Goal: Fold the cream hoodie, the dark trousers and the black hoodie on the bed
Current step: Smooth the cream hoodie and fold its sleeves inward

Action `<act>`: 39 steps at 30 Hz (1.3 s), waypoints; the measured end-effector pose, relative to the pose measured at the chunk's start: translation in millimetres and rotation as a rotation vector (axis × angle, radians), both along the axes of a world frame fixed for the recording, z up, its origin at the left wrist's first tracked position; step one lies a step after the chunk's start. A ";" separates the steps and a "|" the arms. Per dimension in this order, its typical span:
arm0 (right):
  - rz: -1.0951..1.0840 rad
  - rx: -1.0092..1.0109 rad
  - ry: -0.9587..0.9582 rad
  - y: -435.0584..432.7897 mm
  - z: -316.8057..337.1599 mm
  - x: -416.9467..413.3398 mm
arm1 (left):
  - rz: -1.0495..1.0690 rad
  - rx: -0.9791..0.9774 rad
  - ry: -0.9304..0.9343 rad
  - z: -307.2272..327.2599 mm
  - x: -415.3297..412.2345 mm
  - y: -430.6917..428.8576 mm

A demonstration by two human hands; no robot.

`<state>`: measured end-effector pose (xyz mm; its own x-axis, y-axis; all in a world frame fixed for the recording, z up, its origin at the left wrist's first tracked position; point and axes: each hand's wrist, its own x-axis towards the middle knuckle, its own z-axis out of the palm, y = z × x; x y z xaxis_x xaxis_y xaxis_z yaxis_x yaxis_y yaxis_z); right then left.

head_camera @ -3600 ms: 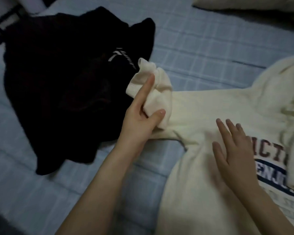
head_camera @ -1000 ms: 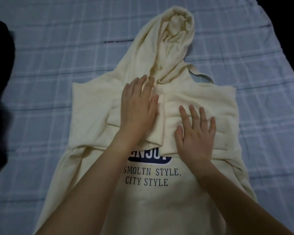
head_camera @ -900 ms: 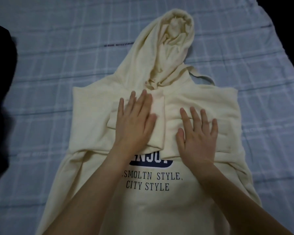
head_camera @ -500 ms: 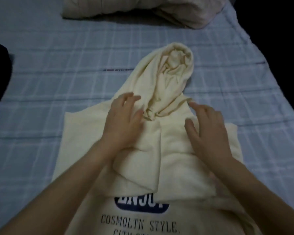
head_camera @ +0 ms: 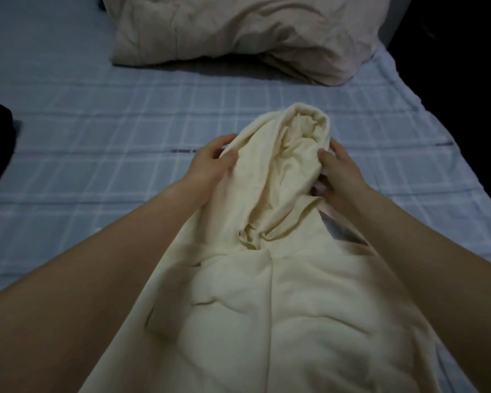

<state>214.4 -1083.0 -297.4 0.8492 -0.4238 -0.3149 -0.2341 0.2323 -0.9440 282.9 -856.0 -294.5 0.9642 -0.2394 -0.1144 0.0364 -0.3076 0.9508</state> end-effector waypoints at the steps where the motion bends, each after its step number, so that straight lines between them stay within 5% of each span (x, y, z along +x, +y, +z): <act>1: 0.004 0.024 -0.044 2.7 8.7 -2.3 | 0.002 -0.047 0.011 6.1 -6.0 4.0; 4: 0.025 0.066 -0.153 9.1 40.9 -15.6 | -0.058 -0.149 0.028 23.9 -28.4 19.4; 12: 0.242 -0.251 -0.313 33.1 98.2 -112.4 | -0.112 -0.228 0.052 63.2 -100.6 71.4; 18: 0.432 -0.311 -0.298 49.3 84.9 -218.7 | -0.113 -0.362 0.260 44.2 -176.5 122.3; 22: 0.573 -0.523 -0.077 55.2 65.9 -273.2 | -0.082 0.008 0.242 33.8 -209.4 142.6; 26: 0.237 -0.715 -0.078 74.5 73.9 -259.0 | 0.109 0.101 0.006 56.7 -198.8 116.0; 29: 0.115 -0.755 -0.128 100.0 86.3 -223.5 | -0.146 0.283 -0.089 65.3 -198.9 68.9; 33: 0.268 -0.962 -0.080 135.9 67.2 -209.1 | -0.406 0.694 -0.324 38.6 -249.0 38.3; 39: 0.468 -1.363 0.165 132.1 -27.8 -239.0 | -0.327 0.845 -0.473 -39.3 -272.4 54.3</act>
<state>-24.6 -951.0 -325.1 0.9858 -0.1677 -0.0075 -0.1613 -0.9337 -0.3197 10.5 -801.7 -333.8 0.8562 -0.5165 0.0079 -0.4926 -0.8117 0.3139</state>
